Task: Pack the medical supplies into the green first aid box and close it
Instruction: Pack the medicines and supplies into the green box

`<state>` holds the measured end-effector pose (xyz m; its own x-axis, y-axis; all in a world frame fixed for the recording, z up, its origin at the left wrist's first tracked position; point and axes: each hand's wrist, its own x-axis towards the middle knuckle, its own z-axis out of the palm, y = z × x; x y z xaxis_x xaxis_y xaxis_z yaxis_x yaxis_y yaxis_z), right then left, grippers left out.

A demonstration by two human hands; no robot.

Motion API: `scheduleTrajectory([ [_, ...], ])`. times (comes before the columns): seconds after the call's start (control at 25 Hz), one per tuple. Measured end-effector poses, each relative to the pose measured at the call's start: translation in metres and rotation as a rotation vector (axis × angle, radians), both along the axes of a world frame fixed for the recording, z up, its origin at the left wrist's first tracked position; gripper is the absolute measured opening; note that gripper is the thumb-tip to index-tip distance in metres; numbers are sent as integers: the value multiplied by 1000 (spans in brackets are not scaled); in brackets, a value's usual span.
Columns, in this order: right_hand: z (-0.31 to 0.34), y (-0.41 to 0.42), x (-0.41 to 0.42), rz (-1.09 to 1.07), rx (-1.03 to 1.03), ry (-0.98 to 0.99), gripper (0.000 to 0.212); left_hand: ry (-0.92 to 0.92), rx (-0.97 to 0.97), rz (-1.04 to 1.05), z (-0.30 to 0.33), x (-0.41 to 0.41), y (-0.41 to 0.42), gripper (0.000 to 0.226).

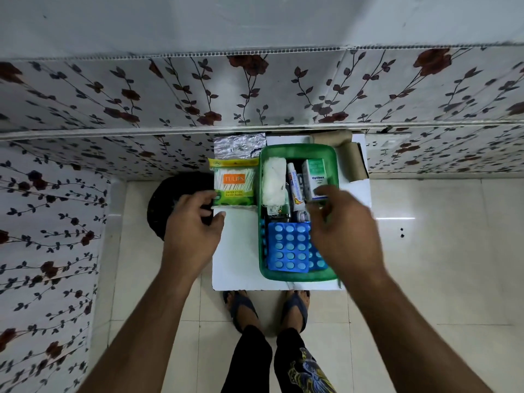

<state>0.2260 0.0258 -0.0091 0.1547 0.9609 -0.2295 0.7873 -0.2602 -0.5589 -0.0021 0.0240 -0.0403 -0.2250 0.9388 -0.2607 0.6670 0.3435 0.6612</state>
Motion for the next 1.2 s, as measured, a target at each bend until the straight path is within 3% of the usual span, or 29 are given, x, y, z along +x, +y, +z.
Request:
scheduleTrajectory([
  [0.12,-7,45,42,-328,165,30,25,59,-100,-73,-11,-3,34,80],
  [0.24,-44,84,75,-298,-38,-100,45,233,-268,-357,-25,-5,63,117],
  [0.32,-62,96,83,-218,-166,-130,51,375,-302,-502,-34,-5,74,124],
  [0.52,-70,101,79,-145,-211,-137,37,626,-167,-631,-43,-2,77,103],
  [0.72,-64,90,74,-195,-193,-100,32,626,-136,-589,-28,-12,64,86],
  [0.84,-43,75,73,-318,-129,-52,35,624,-67,-449,17,-27,40,86],
  [0.92,-27,62,72,-388,-94,21,25,565,-15,-410,54,-13,20,88],
  [1.0,-9,47,68,-411,-81,108,11,544,31,-500,76,26,2,87],
  [1.2,8,20,70,-467,-46,215,30,662,20,-835,43,94,-9,79],
])
